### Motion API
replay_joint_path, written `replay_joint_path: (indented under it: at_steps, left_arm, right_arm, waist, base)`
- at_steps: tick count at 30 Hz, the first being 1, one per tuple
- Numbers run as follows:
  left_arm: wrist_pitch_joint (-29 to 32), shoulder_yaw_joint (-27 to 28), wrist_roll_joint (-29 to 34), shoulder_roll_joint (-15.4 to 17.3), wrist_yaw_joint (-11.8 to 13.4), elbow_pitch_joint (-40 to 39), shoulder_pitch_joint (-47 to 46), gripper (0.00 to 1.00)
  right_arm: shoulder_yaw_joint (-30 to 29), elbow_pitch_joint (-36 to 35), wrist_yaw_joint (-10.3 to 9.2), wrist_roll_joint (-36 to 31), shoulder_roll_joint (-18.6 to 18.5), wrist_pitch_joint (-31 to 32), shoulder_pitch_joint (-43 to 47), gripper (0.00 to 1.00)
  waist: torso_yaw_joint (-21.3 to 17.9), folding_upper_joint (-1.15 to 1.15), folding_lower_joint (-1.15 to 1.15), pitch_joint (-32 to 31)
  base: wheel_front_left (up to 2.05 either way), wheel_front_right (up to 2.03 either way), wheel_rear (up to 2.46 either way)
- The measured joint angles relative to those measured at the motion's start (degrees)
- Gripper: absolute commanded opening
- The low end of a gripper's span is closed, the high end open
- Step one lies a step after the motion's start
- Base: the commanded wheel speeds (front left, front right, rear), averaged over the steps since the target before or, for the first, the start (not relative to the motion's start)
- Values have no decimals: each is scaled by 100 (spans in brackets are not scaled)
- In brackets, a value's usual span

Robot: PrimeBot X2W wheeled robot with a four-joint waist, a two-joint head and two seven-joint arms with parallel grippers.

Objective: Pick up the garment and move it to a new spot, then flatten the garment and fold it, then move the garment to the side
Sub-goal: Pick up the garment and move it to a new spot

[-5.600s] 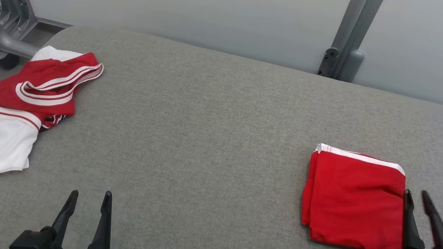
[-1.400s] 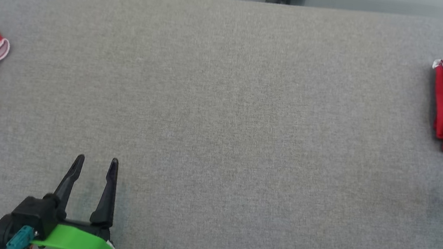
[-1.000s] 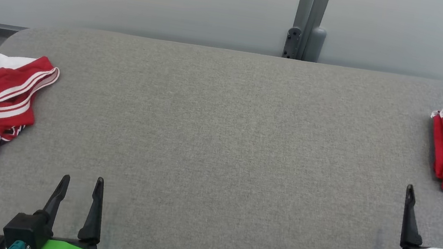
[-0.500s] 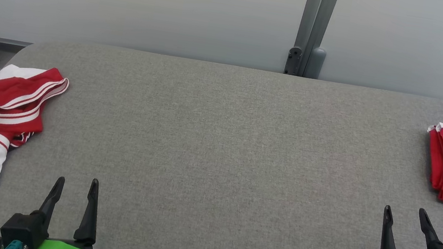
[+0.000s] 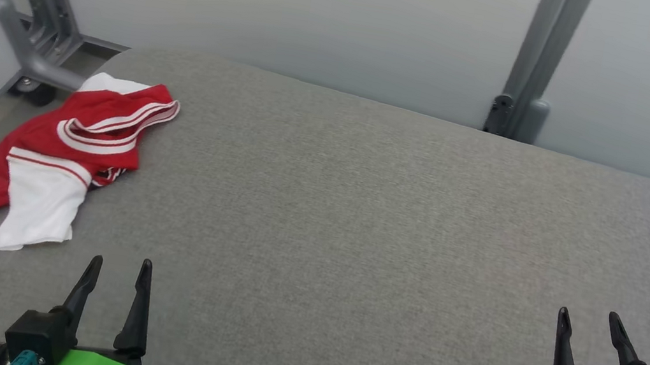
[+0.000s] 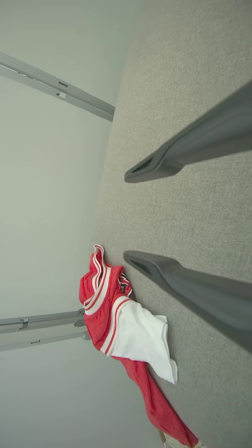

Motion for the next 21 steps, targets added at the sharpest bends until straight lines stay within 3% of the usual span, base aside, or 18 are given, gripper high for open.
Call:
replay_joint_path:
  at_steps: [11,16,21]
  left_arm:
    - [0,436,-177,7,85,-432,415,100]
    - [0,332,-205,10,121,-474,405,100]
    - [77,-89,-238,111,21,62,-203,100]
  right_arm:
    - [592,187,-1,116,12,0,-453,100]
    - [644,252,-1,116,13,0,-479,100]
    - [481,181,-1,-44,3,0,-436,100]
  waist:
    - [1107,0,0,-14]
    - [1298,0,0,76]
    - [1352,0,0,233]
  base:
    - [0,0,0]
    - [0,0,0]
    - [0,0,0]
